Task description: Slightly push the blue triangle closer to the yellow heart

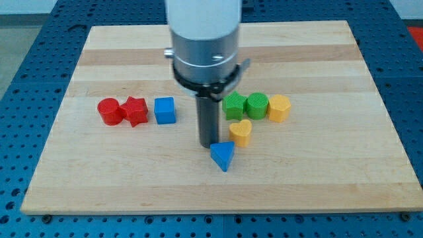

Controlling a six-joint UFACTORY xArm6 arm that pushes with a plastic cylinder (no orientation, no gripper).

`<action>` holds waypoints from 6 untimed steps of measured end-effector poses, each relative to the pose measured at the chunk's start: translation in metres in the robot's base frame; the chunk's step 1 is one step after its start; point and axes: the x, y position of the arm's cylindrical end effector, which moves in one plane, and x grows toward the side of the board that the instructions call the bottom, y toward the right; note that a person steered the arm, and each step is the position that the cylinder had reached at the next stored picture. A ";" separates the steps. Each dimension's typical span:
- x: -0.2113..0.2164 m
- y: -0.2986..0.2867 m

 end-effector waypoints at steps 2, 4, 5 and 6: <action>0.041 -0.053; 0.056 0.038; 0.056 0.023; 0.044 -0.011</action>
